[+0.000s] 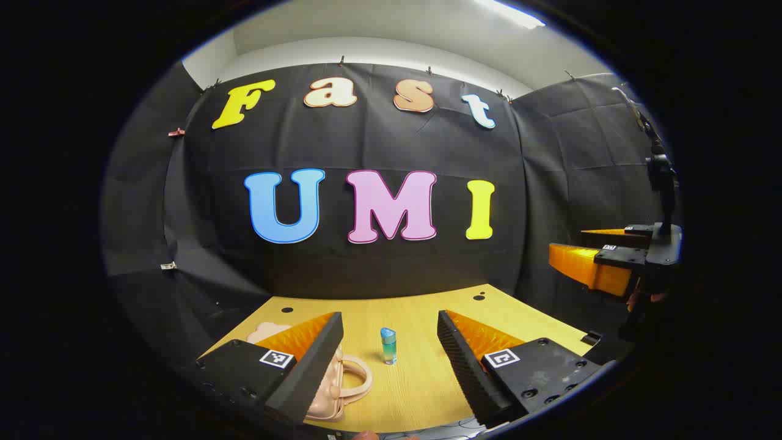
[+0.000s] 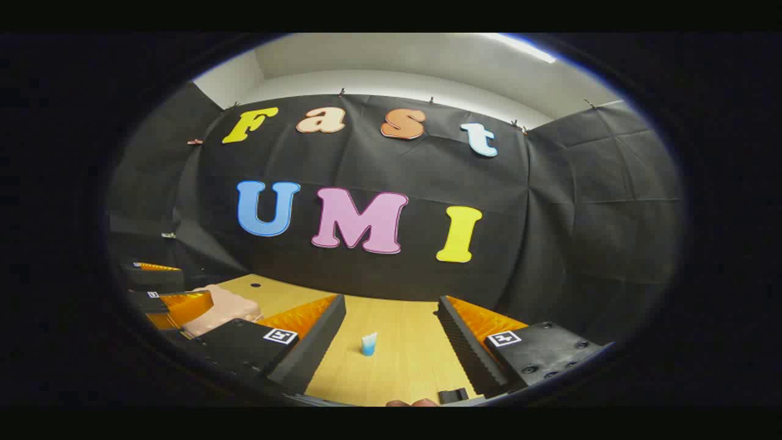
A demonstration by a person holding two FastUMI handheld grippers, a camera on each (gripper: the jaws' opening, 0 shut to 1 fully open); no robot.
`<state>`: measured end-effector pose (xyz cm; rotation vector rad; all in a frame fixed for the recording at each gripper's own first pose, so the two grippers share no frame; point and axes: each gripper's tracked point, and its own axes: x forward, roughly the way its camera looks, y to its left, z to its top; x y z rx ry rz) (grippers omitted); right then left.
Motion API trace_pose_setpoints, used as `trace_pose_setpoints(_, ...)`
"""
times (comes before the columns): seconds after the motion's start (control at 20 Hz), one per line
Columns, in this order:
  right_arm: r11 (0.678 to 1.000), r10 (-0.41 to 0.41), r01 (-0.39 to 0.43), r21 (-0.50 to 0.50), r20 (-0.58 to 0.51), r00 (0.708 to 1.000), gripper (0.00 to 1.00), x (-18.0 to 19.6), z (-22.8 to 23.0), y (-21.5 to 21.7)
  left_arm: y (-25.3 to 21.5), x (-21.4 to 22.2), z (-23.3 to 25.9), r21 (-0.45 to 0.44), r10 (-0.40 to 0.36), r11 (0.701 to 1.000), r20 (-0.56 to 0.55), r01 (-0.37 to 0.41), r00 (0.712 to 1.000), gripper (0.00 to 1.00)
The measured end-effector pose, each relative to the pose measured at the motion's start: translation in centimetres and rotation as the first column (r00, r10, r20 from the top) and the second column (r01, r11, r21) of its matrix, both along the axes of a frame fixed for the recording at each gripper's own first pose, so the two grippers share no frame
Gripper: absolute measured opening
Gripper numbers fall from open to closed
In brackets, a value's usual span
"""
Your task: First open the suitcase, pack the skin care products into it, and then close the suitcase.
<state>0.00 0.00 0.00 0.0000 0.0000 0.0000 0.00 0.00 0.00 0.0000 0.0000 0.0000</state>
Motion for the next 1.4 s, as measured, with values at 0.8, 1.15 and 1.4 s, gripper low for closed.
trace_pose_setpoints(0.8, 0.998, 0.068, -0.068, -0.011, 0.001, 0.998, 0.95, 0.3, 0.0, 2.8, 1.7, 0.7, 1.5, -0.034, 0.042, 0.999, 0.028, -0.041, 0.999, 0.98)
trace_pose_setpoints(1.15, 0.998, 0.066, -0.066, 0.0, 0.007, 0.998, 0.98, 0.7, 0.1, 2.7, 0.8, 1.2, 0.0, -0.005, 0.004, 1.0, -0.003, -0.004, 1.0, 0.97)
trace_pose_setpoints(1.4, 0.998, 0.063, -0.063, 0.002, 0.004, 0.998, 0.96, 0.5, -0.1, 2.5, 0.7, 1.7, -2.2, -0.015, -0.002, 1.0, -0.055, 0.001, 0.998, 0.97)
